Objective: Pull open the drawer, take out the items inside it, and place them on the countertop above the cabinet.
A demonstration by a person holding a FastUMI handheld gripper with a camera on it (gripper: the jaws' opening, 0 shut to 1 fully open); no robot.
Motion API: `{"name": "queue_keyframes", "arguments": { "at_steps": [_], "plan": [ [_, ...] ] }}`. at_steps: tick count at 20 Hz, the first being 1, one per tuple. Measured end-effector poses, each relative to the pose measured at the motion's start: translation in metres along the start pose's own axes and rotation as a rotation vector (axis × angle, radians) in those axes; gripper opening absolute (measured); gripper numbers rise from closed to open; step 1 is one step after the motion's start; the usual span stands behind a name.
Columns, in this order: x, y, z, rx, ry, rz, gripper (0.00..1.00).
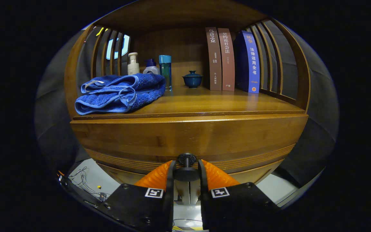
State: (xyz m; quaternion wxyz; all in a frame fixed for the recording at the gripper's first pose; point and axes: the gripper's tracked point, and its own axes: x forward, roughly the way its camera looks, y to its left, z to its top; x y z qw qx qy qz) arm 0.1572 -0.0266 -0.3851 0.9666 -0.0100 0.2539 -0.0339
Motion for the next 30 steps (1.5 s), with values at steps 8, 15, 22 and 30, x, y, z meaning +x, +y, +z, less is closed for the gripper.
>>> {"name": "queue_keyframes", "arguments": {
  "at_steps": [8, 15, 22, 30],
  "plan": [
    [-0.013, 0.001, -0.006, -0.010, 0.035, -0.016, 0.39],
    [-0.078, 0.001, -0.033, 0.007, 0.073, 0.006, 0.39],
    [-0.141, 0.003, -0.058, 0.060, 0.135, 0.017, 0.38],
    [-0.174, -0.001, -0.081, 0.076, 0.229, 0.014, 0.38]
  ]
}}
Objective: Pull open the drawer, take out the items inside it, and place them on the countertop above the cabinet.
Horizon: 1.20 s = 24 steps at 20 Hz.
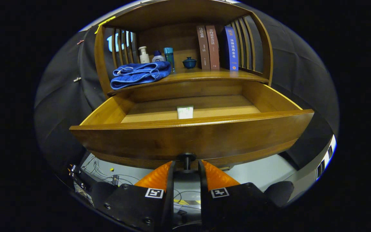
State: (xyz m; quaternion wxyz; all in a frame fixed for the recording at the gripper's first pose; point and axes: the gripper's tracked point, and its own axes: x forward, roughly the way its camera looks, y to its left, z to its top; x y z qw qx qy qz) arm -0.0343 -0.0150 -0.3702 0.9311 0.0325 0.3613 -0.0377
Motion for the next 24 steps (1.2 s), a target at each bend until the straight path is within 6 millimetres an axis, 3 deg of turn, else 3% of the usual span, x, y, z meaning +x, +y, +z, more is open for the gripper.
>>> {"name": "queue_keyframes", "arguments": {
  "at_steps": [6, 10, 12, 15, 16, 18, 22, 24],
  "plan": [
    [-0.004, 0.001, -0.006, -0.003, 0.019, -0.005, 0.38],
    [-0.012, 0.001, -0.002, -0.022, 0.015, -0.009, 0.45],
    [-0.033, 0.005, 0.016, -0.021, -0.036, -0.012, 0.54],
    [-0.059, 0.014, 0.056, -0.006, -0.100, -0.003, 1.00],
    [-0.061, 0.016, 0.072, -0.002, -0.117, 0.008, 1.00],
    [-0.052, 0.022, 0.106, 0.006, -0.125, 0.035, 0.98],
    [-0.004, 0.018, 0.154, -0.020, -0.039, 0.036, 0.98],
    [0.031, 0.020, 0.155, -0.030, 0.057, 0.035, 0.98]
  ]
}}
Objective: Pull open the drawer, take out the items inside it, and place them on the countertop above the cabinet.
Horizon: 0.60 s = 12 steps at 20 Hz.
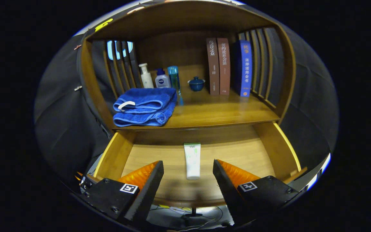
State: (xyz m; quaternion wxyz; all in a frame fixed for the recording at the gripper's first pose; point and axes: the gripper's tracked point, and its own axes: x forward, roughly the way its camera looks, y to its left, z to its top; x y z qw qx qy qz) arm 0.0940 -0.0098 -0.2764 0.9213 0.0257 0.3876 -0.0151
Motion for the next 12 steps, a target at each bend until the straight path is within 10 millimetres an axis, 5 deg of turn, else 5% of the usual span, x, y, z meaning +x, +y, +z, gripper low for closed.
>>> {"name": "queue_keyframes", "arguments": {
  "at_steps": [5, 12],
  "plan": [
    [0.060, -0.011, -0.033, 0.025, 0.290, -0.039, 0.98],
    [0.092, -0.024, -0.077, -0.029, 0.516, -0.096, 0.96]
  ]
}}
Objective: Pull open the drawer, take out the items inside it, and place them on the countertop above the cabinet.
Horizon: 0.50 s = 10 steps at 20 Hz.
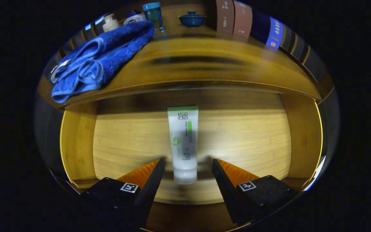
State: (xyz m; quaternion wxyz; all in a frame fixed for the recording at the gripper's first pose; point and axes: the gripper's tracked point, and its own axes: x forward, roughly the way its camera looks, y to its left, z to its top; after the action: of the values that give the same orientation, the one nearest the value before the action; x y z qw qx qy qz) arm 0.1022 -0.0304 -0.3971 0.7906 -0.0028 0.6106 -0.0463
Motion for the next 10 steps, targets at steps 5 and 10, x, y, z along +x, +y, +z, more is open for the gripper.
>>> {"name": "queue_keyframes", "arguments": {
  "at_steps": [5, 10],
  "plan": [
    [0.012, 0.001, 0.002, 0.006, 0.035, -0.008, 0.79],
    [0.016, -0.002, -0.003, -0.016, 0.004, 0.000, 0.49]
  ]
}}
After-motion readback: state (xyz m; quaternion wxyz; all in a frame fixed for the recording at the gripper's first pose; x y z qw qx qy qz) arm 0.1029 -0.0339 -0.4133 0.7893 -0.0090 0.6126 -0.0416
